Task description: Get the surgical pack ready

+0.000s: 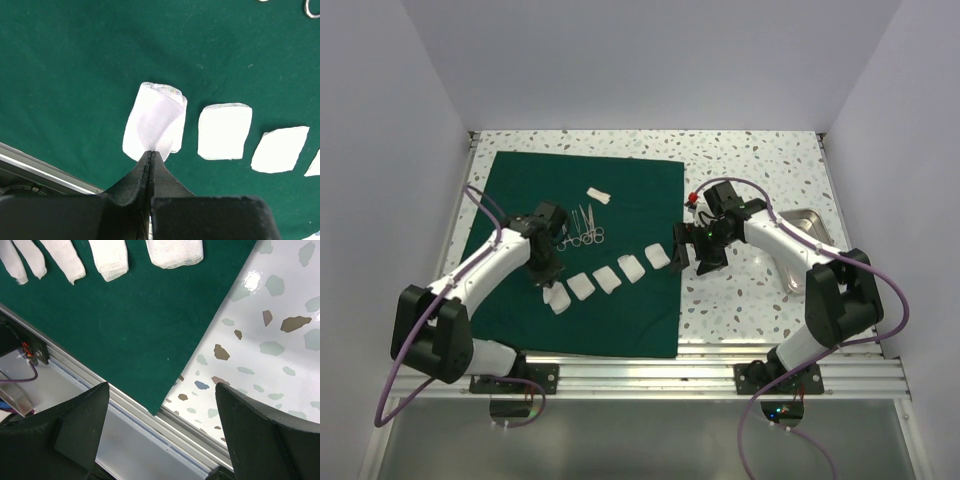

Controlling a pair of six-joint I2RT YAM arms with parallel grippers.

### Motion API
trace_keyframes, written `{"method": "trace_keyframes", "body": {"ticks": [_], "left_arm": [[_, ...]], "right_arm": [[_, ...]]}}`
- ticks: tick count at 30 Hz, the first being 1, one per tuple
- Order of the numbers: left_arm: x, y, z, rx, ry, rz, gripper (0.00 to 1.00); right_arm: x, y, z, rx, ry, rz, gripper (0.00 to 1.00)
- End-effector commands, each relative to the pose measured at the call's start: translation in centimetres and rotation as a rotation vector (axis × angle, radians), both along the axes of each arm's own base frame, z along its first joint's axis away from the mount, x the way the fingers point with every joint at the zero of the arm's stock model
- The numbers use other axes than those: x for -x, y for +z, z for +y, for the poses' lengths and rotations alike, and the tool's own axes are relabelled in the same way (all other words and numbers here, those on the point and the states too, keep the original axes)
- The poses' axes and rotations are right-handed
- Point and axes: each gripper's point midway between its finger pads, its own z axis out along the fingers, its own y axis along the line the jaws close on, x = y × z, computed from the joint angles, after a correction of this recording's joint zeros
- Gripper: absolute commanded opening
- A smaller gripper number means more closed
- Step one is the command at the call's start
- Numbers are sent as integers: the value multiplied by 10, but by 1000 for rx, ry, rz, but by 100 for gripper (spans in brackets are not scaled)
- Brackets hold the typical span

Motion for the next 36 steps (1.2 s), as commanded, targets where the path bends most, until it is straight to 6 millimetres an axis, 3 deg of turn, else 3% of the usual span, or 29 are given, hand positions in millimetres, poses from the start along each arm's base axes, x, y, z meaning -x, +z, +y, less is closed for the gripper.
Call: {"method": "trace_keyframes", "body": {"ticks": [1,18,36], "left_arm": [[-4,-3,-7,24,31,-18,0],[3,-28,-19,50,-9,51,0],[-3,-34,-26,69,-44,54,3]], "right_arm": [[2,8,4,-33,29,-25,91],[2,5,5,-31,30,-14,91],[2,3,5,-28,31,-9,91]]}}
